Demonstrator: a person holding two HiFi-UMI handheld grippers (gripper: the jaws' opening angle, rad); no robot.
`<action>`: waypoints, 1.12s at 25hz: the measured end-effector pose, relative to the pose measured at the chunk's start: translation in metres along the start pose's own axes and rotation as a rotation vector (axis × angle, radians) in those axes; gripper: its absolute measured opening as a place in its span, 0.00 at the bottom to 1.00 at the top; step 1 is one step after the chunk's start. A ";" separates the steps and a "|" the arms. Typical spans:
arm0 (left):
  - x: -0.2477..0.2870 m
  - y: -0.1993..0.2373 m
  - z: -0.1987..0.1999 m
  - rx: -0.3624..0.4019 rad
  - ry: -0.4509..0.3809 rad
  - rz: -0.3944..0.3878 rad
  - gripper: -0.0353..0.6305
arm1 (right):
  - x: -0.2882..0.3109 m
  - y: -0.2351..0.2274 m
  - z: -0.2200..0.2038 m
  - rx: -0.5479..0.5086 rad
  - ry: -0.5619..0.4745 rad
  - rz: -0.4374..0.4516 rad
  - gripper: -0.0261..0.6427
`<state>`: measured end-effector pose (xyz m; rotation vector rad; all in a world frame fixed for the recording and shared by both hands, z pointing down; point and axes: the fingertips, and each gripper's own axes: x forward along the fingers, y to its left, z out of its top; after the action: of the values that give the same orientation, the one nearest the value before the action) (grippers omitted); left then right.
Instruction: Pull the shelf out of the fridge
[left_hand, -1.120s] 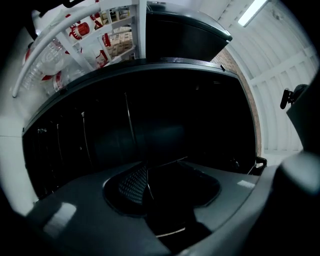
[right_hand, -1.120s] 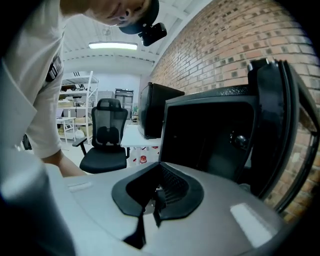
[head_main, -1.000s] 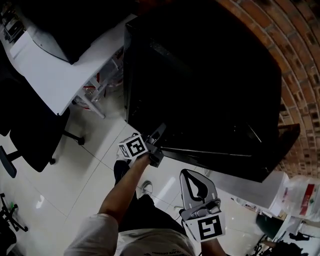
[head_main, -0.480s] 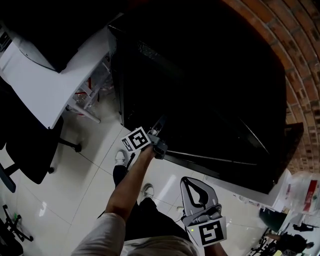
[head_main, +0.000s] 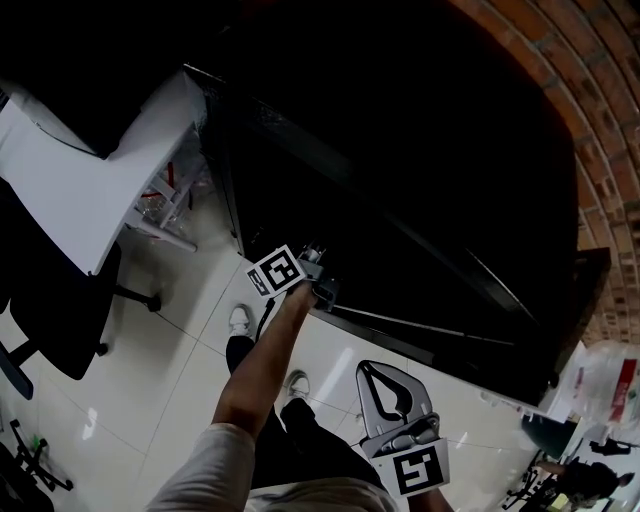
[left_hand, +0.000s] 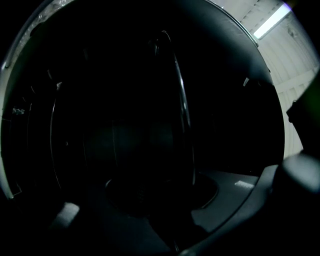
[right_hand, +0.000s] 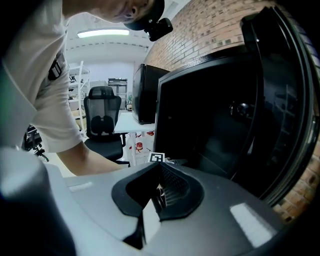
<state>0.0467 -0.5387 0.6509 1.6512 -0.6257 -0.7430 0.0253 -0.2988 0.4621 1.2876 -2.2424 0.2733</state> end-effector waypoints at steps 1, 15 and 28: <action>0.000 -0.001 0.000 0.010 0.003 0.001 0.20 | 0.001 0.000 0.000 -0.005 0.003 0.003 0.05; -0.013 -0.004 0.001 -0.145 0.006 0.053 0.06 | -0.005 0.007 0.008 -0.007 -0.022 0.002 0.05; -0.078 -0.044 -0.006 -0.133 -0.006 0.015 0.06 | -0.020 0.025 0.027 -0.024 -0.098 0.026 0.04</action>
<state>0.0004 -0.4688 0.6196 1.5210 -0.5797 -0.7635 0.0029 -0.2817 0.4310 1.2857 -2.3390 0.1965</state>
